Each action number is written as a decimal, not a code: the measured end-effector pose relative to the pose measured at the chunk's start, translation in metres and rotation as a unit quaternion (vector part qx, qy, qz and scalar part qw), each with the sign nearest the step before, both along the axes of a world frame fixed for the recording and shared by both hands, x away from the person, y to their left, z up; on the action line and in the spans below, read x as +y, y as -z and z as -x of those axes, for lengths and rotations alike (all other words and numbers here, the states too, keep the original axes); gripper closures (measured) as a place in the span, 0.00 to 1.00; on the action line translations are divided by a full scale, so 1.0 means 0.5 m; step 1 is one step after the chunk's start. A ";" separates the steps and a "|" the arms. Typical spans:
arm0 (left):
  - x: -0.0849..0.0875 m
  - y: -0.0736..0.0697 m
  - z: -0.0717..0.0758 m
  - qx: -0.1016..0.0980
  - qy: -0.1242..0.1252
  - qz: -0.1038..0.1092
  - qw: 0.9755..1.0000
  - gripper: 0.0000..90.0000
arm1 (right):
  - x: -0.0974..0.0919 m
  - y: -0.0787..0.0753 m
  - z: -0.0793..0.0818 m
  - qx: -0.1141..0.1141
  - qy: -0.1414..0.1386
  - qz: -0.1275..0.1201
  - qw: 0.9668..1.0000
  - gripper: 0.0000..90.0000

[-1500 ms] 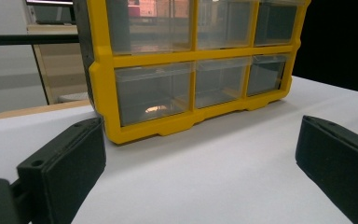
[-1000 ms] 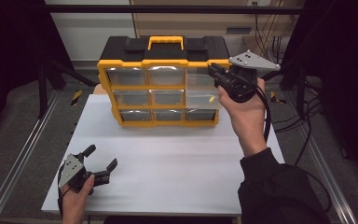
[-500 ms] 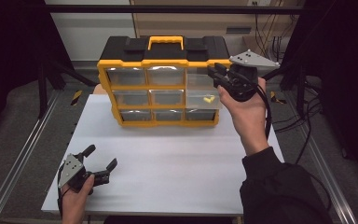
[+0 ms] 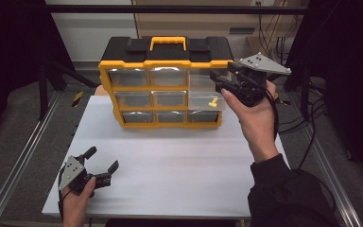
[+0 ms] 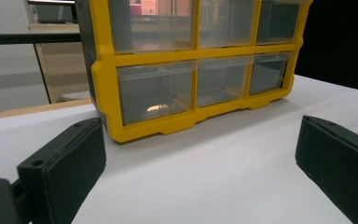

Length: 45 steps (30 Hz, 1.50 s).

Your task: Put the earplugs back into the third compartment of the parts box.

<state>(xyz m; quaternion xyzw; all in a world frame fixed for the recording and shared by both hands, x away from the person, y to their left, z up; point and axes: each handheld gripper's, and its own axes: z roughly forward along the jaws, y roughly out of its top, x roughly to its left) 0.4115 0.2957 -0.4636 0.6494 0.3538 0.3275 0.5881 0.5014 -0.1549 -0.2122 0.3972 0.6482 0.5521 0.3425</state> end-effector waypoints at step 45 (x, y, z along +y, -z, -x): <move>-0.002 0.001 0.000 0.002 0.001 -0.001 1.000 0.02 | -0.031 0.052 0.033 -0.010 0.009 -0.023 1.000 0.02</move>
